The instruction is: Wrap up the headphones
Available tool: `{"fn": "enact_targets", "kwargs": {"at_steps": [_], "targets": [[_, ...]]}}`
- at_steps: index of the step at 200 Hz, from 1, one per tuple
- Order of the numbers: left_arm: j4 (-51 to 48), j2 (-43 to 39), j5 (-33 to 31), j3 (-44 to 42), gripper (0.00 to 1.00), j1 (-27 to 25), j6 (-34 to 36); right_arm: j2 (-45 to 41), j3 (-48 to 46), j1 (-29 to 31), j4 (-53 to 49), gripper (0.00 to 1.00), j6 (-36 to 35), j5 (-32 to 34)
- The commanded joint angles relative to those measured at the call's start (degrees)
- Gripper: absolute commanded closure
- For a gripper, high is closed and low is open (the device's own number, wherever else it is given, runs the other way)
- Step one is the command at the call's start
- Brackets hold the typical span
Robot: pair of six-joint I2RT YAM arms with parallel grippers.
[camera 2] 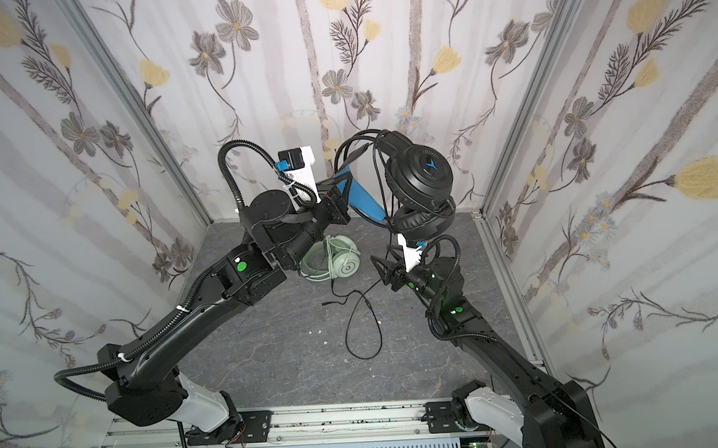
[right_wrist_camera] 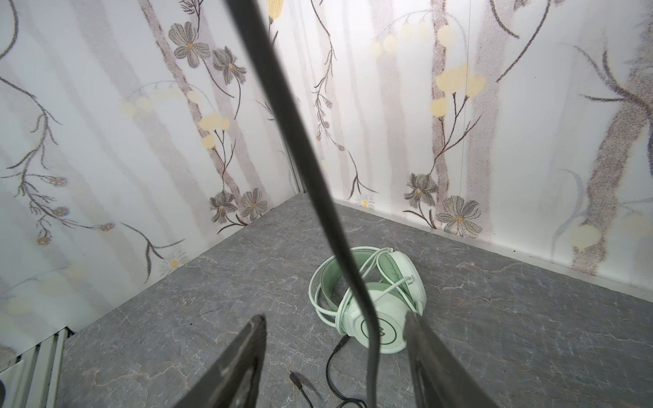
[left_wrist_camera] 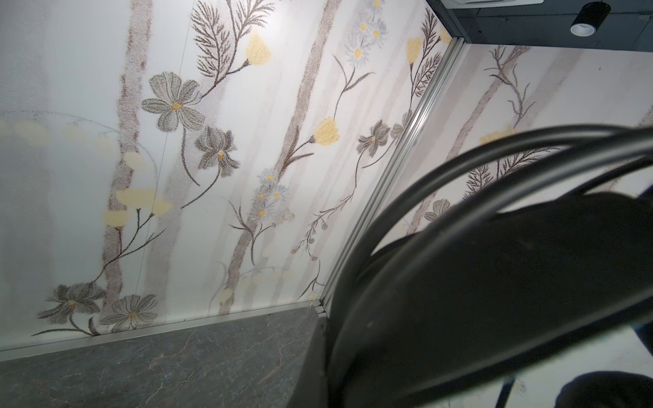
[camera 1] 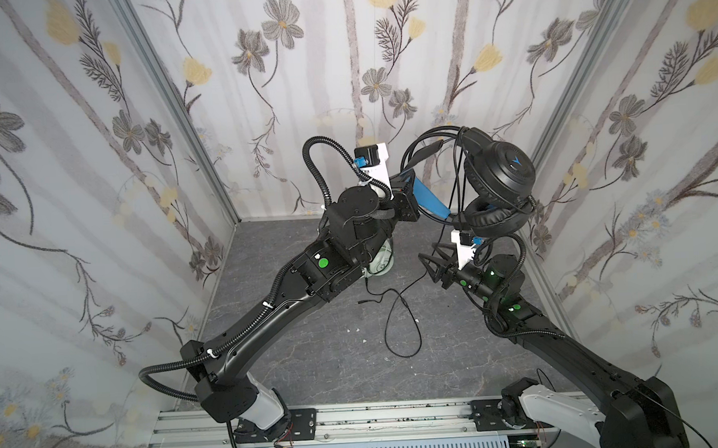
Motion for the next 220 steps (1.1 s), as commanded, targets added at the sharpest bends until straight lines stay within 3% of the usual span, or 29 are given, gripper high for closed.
{"fn": "enact_targets", "kwargs": {"at_steps": [1,135,153,189,220], "targets": [[4.29,0.08,0.07,1.17,1.0,-0.17,-2.61,1.31,1.54,-0.03,3.29,0.36,0.63,0.45],[4.18,1.14,0.5,3.8,1.0,-0.28,-4.77,14.57,4.09,0.0,10.74,0.54,3.08,-7.45],[4.17,1.37,-0.01,4.07,1.0,-0.26,-4.9,15.97,4.19,-0.01,11.28,0.62,3.26,-8.91],[3.86,1.88,-3.54,4.5,1.0,0.04,-5.93,15.2,3.2,0.34,8.77,0.88,2.66,-8.79],[4.34,3.79,-8.24,5.93,1.0,1.0,-5.92,11.8,-0.26,1.71,4.95,0.96,1.45,-6.37]]}}
